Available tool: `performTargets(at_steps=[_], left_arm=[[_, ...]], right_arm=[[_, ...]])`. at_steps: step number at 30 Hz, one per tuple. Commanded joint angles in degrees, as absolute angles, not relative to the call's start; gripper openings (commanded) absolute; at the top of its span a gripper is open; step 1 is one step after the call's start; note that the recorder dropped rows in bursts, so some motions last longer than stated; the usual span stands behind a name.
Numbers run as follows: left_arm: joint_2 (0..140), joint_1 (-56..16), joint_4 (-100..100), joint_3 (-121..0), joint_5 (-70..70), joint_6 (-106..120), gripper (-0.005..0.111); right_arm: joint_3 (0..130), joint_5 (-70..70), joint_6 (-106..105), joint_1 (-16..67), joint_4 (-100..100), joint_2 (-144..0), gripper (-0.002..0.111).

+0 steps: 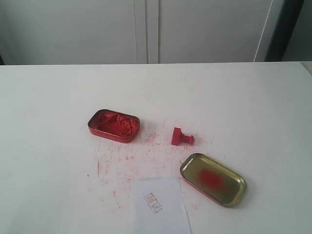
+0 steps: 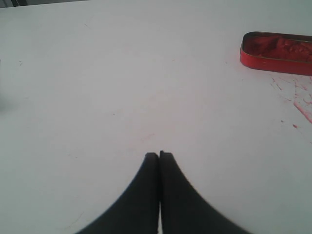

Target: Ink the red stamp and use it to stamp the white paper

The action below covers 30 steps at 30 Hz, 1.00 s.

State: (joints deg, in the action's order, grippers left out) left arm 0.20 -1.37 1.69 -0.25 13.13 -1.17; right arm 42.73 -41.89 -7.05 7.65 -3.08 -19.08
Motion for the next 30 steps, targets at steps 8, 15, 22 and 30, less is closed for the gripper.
performTargets(at_steps=[8,15,22,30], left_arm=[[0.00,-1.29,1.66,0.00,12.90,-1.31,0.000],[0.00,-1.29,1.66,0.00,12.90,-1.31,0.000],[0.00,-1.29,1.66,0.00,12.90,-1.31,0.000],[0.00,-1.29,1.66,0.00,12.90,-1.31,0.000]], right_arm=[[42.57,-45.42,-0.94,7.39,-2.77,-18.78,0.000],[42.57,-46.83,-1.28,7.39,-2.28,-18.78,0.000],[33.35,-45.70,-1.28,7.39,-2.28,-18.78,0.000],[31.60,-47.44,-1.28,7.39,-2.53,-18.78,0.000]])
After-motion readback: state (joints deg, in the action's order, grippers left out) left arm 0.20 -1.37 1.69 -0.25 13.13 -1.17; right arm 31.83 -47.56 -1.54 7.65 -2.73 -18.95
